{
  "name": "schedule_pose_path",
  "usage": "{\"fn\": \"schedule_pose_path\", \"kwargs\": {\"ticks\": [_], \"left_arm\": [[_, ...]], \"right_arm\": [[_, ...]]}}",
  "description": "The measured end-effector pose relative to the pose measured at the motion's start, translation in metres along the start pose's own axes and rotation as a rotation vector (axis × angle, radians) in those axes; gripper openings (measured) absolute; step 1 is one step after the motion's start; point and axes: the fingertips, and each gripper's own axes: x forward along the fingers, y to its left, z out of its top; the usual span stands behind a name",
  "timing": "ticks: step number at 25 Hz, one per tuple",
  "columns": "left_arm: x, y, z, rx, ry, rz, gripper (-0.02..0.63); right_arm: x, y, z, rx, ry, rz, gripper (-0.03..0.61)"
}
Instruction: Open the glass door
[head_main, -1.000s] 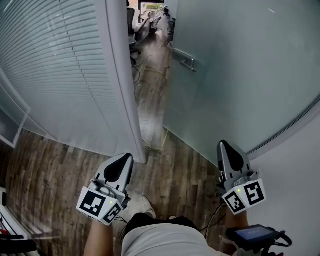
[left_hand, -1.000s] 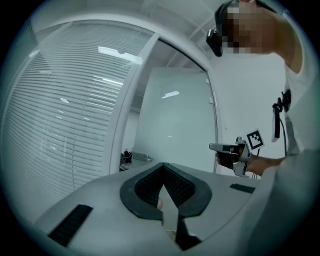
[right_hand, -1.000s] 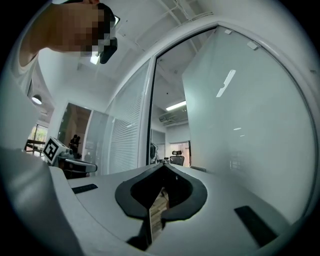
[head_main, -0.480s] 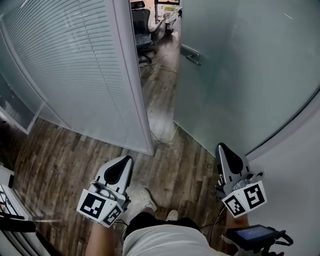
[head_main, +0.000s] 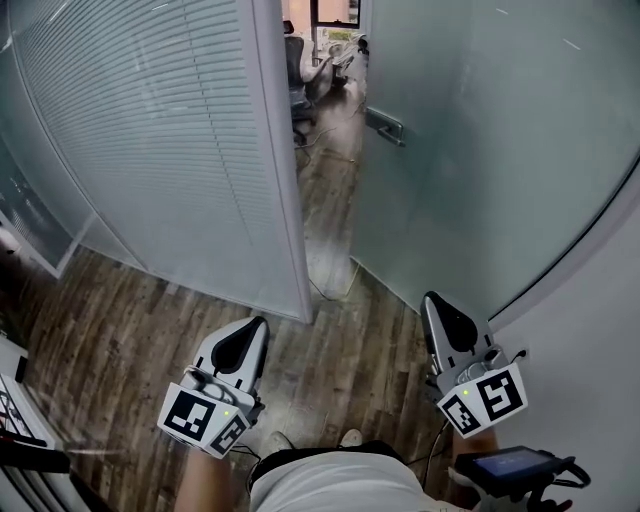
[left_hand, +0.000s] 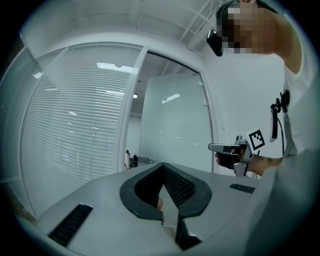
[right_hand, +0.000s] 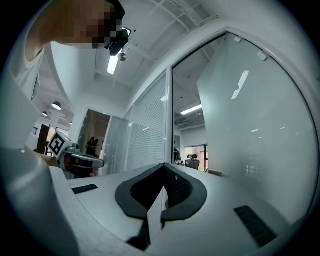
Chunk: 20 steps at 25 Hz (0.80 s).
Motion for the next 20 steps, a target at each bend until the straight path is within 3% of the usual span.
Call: {"fn": "schedule_pose_path", "kwargs": {"ticks": [9,20], "left_arm": [[-0.054,0.046,-0.001,0.015,-0.03,-0.018,0.0],[-0.058,0.045,0.0,0.003,-0.045,-0.051,0.0]], "right_arm": [[0.019,0.077,0.0,-0.03,0.012,-0.007,0.0],[0.013,0.083,0.001,-0.044,0.026,-0.037,0.0]]}}
